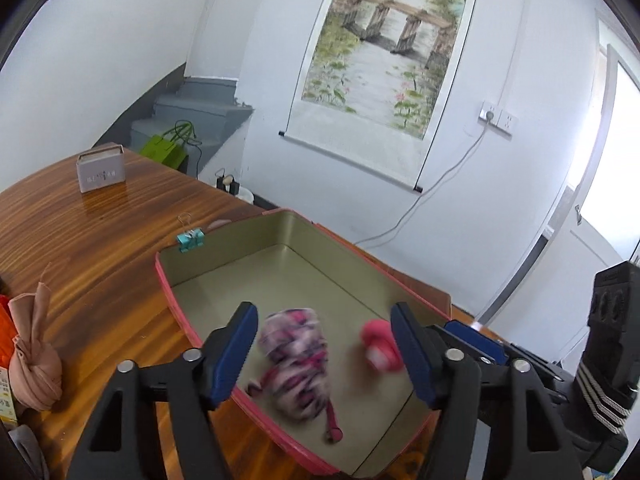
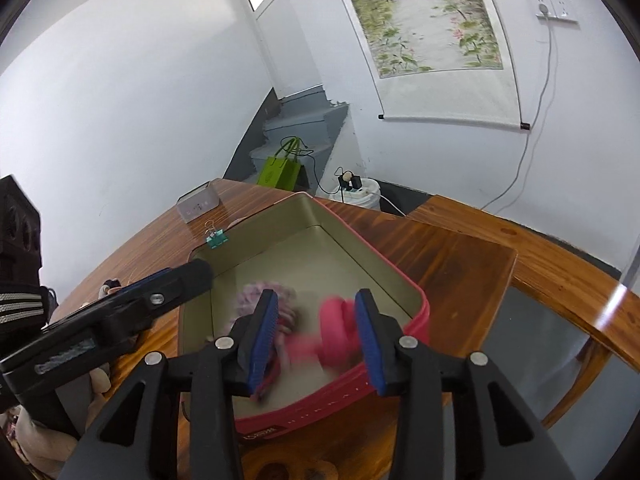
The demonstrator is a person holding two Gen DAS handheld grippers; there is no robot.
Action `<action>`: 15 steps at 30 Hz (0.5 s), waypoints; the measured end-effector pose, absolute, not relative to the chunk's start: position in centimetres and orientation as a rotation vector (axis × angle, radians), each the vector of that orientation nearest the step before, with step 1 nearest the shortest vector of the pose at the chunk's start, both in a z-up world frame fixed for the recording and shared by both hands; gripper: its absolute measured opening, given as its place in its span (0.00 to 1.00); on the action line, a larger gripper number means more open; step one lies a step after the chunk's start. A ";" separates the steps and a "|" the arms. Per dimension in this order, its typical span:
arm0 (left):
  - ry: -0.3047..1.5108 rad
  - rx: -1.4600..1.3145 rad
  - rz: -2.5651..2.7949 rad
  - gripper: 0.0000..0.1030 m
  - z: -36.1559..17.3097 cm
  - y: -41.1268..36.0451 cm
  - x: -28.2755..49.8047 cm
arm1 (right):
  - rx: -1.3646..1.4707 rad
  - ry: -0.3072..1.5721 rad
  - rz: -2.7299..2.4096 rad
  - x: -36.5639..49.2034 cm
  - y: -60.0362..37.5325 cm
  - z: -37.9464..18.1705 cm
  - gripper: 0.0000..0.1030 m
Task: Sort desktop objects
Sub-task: 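Carry both toys to the red tin tray and open both grippers, then return both grippers to the pile of toys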
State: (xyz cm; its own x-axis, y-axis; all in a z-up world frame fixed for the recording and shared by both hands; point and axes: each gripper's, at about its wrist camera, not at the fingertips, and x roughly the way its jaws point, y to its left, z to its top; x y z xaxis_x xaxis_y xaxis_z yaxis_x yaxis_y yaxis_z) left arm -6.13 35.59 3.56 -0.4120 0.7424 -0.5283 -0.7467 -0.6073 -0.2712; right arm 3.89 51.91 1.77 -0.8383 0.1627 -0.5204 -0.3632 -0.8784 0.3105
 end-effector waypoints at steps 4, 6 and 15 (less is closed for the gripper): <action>0.000 -0.765 2.132 0.69 4.0 33.2 -5.8 | -0.700 0.609 2.714 4.0 51.3 2.0 0.43; 0.017 -0.754 2.179 0.69 4.0 32.0 -5.6 | -0.693 0.612 2.737 3.9 50.4 2.2 0.43; 0.070 -0.715 2.445 0.80 3.1 20.2 -2.9 | -0.743 0.626 2.929 2.0 42.6 2.2 0.49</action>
